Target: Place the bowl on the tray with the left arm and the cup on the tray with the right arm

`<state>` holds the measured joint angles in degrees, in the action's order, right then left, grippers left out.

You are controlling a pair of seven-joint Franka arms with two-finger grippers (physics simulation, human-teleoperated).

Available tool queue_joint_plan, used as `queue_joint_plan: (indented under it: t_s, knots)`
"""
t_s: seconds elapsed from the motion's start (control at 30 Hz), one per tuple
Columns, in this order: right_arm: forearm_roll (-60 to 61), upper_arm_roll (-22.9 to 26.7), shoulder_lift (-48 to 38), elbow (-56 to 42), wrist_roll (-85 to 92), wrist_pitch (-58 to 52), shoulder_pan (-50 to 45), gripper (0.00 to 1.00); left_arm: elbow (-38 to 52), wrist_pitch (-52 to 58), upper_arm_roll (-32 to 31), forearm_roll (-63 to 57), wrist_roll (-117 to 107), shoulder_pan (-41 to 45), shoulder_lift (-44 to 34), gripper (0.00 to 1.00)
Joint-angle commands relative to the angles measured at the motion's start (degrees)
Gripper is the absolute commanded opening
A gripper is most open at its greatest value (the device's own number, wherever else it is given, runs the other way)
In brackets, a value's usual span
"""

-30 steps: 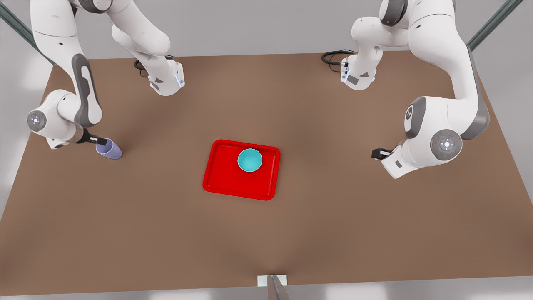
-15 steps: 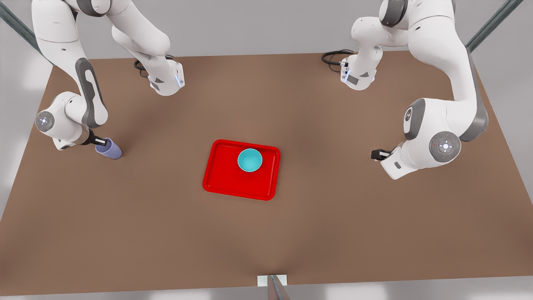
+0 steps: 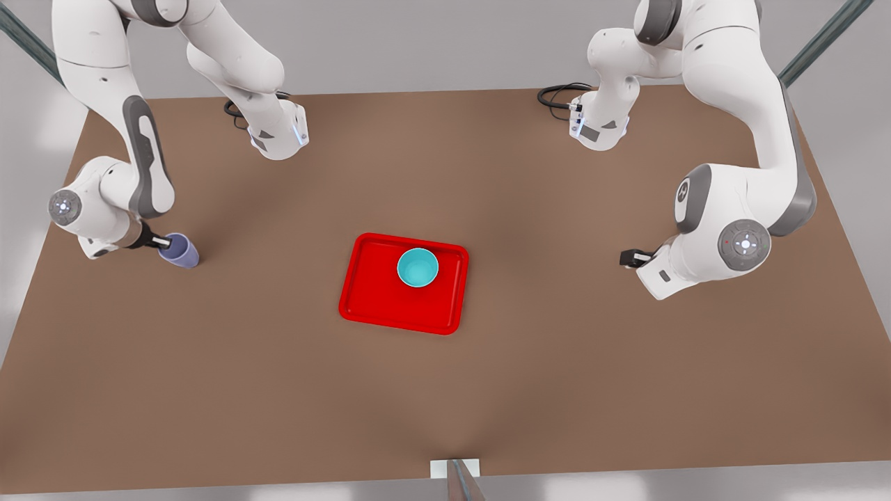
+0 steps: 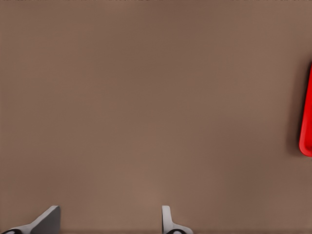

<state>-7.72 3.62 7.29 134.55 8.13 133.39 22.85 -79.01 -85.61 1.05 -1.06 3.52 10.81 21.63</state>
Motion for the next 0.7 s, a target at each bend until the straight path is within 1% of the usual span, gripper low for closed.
queue_joint_plan:
  t_s: [0.0,0.03,0.07,0.1,0.13,0.23,0.3,0.33,0.37,0.4,0.47,0.53,0.57,0.6,0.63,0.67]
  knots:
    - [-0.4,-0.6,0.0,-0.7,-0.3,-0.9,0.1,0.21,0.0,0.0,0.0,0.0,0.0,0.0,0.0,1.0]
    - [-0.5,-0.8,0.0,-1.7,-0.4,-1.9,0.0,0.21,0.0,0.0,0.0,0.0,0.0,0.0,0.0,1.0]
    - [-0.5,-2.0,-0.1,-3.3,-0.3,-2.4,0.0,0.21,0.0,0.0,0.0,0.0,0.0,0.0,0.0,1.0]
    - [-0.4,-3.9,0.1,-7.5,-0.8,-7.2,-0.4,0.21,0.0,0.0,0.0,0.0,0.0,0.0,0.0,1.0]
    - [-0.4,-4.9,0.1,-9.9,-0.9,-7.5,-1.0,0.21,0.0,0.0,0.0,0.0,0.0,0.0,0.0,1.0]
    - [0.0,-6.1,0.3,-17.8,-5.2,-15.2,-8.2,0.21,0.3,-0.1,0.0,0.0,0.1,0.0,0.6,1.0]
    - [1.2,-9.3,0.7,-20.3,-6.8,-16.2,-9.5,0.21,0.4,-0.1,0.3,-0.2,0.1,0.0,0.6,1.0]
    - [2.5,-9.9,0.7,-20.7,-6.8,-16.3,-11.4,0.21,0.4,-0.1,0.3,-0.2,0.1,0.0,0.6,1.0]
    - [2.9,-9.6,0.7,-21.0,-6.8,-16.4,-13.9,0.21,0.4,-0.1,0.4,-0.3,0.1,0.0,0.5,1.0]
    - [6.2,-9.3,0.4,-21.3,-6.8,-16.6,-16.2,0.21,0.4,-0.1,0.3,-0.1,0.1,0.0,0.5,1.0]
    - [6.7,-9.2,1.3,-22.6,-7.2,-16.7,-20.6,0.21,0.5,-0.1,0.4,-0.5,0.1,0.0,0.7,1.0]
    - [9.6,-9.2,4.1,-25.3,-7.6,-17.2,-24.7,0.21,0.4,0.1,0.4,-0.8,0.3,0.0,1.0,1.0]
    - [9.5,-9.5,5.4,-27.1,-12.2,-17.9,-26.4,0.21,0.4,-0.1,0.4,-0.9,0.3,0.0,1.0,1.0]
    - [9.6,-9.7,7.3,-29.8,-12.4,-20.3,-28.6,0.21,0.5,-0.1,0.5,-0.9,0.2,0.0,0.9,1.0]
    - [9.6,-9.8,8.9,-31.9,-13.7,-21.7,-30.2,0.21,3.0,0.5,0.4,-0.5,-0.3,0.0,0.8,1.0]
    - [9.6,-10.2,10.6,-34.2,-17.4,-22.2,-32.2,0.21,2.9,0.7,-0.7,-0.4,-0.7,0.1,0.7,1.0]
